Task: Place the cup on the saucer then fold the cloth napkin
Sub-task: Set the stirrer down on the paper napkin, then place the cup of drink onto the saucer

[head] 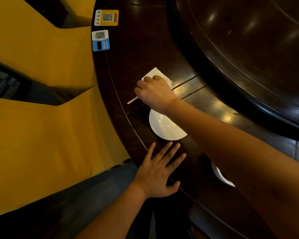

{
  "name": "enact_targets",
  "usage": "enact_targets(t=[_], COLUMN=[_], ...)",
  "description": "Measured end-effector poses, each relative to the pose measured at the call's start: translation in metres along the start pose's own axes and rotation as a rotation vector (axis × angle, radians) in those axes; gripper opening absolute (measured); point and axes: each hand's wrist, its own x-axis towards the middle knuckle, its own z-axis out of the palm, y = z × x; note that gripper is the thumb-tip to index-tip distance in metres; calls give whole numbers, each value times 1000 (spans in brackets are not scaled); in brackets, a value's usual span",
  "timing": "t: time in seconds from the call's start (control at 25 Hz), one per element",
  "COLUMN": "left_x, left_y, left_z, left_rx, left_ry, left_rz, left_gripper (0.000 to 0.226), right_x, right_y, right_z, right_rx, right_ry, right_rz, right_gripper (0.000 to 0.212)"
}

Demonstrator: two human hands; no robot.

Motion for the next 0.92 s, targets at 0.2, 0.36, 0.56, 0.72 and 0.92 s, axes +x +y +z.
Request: enact_targets(t=[0.2,0.36,0.56,0.72,0.92], left_x=[0,-1,-1,0,1], left_y=[2,3,3,3,4], left_z=[-1,-4,-6,-6,-7], left_rx=[2,-13,-26,-5,7], left_ry=[8,17,11,4,8], left_rz=[-7,0,0,0,2], left_gripper=[81,79,78,78,77], right_x=[-80,-171,-257,-277,-272], right_y=[-17,-32,-49,-50,-54], right_z=[-28,-47,-53,-51,-47], right_rx=[160,246,247,373,415], right_ry=[154,60,-166,-298,-243], right_rz=[230,508,873,1067,1160], right_gripper=[35,50,84,98,106])
